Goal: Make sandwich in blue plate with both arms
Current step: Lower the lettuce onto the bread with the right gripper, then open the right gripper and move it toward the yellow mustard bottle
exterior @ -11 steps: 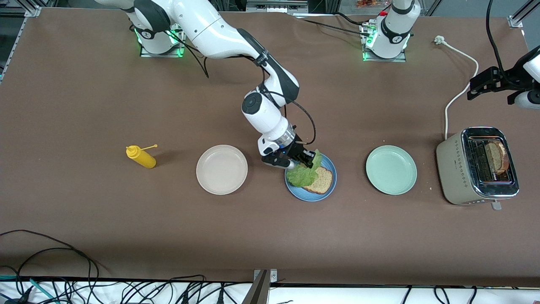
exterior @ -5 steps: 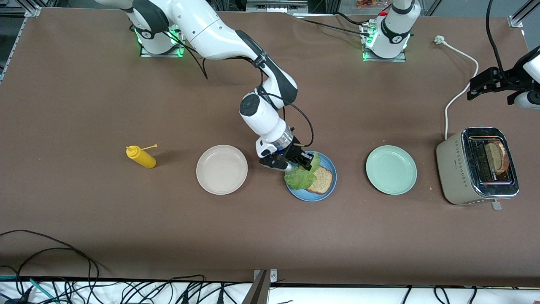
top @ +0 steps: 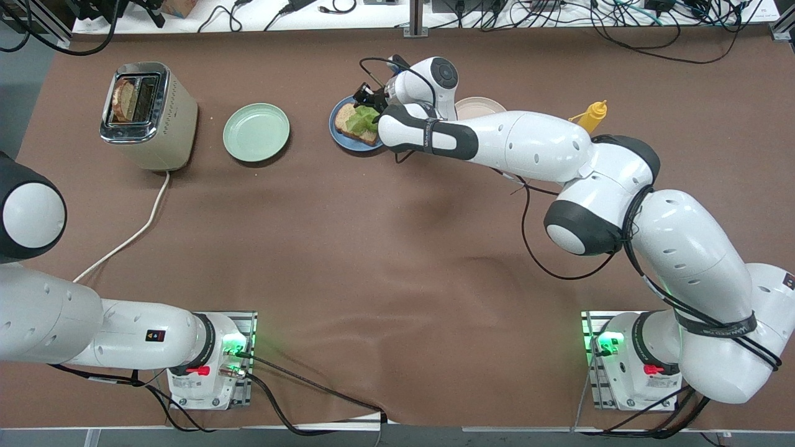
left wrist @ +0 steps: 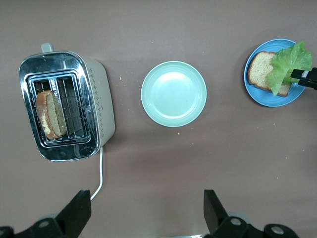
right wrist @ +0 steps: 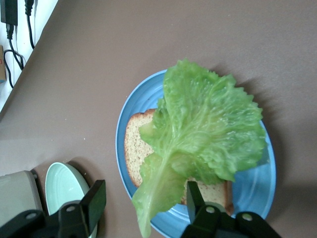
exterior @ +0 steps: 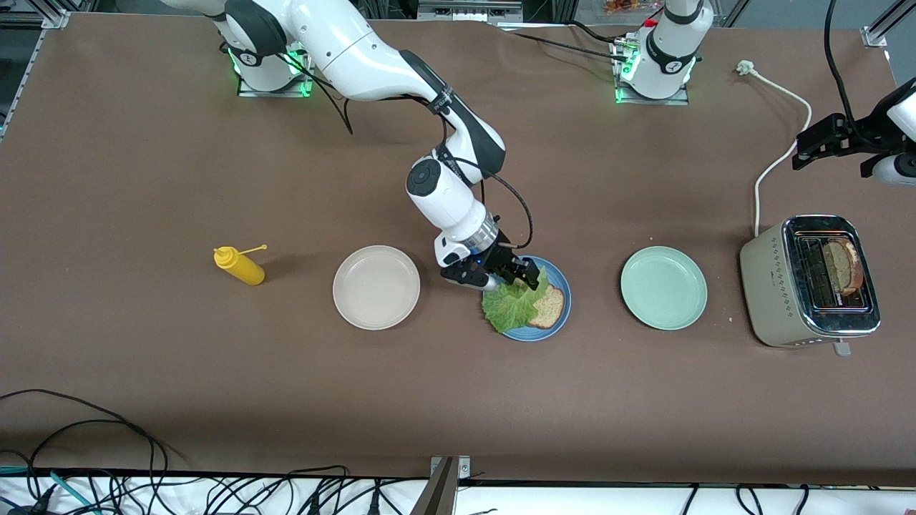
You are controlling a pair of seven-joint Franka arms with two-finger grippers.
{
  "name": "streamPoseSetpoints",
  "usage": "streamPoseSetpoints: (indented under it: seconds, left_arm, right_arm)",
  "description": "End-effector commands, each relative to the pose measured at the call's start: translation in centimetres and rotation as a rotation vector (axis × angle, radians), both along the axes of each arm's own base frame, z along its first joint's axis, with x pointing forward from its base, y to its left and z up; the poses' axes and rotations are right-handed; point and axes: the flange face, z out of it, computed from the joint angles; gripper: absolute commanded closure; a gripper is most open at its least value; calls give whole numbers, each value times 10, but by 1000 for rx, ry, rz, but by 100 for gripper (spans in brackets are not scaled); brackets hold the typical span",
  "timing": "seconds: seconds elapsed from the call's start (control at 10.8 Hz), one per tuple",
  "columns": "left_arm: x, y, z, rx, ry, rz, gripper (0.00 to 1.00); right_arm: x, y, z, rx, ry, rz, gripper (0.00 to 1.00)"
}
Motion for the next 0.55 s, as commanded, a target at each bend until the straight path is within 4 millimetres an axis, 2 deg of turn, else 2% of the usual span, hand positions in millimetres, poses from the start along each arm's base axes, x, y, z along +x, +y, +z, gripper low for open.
streamPoseSetpoints:
  seconds: [0.0,0.18,0.28,0.46]
  left_arm:
    - [2,1,4,23,-9,1,0]
    - [2,2,4,25,-9,2,0]
    - [2,2,4,25,-9,2,0]
    - [2,0,5,25,-10,-1,0]
  right_arm:
    - [17,-6,44,28,68,11,21]
    - [29,-28,112,14,127,50,13]
    - [36,-48,134,-27,138,57,4]
    - [41,-84,175,-95,161,109,0]
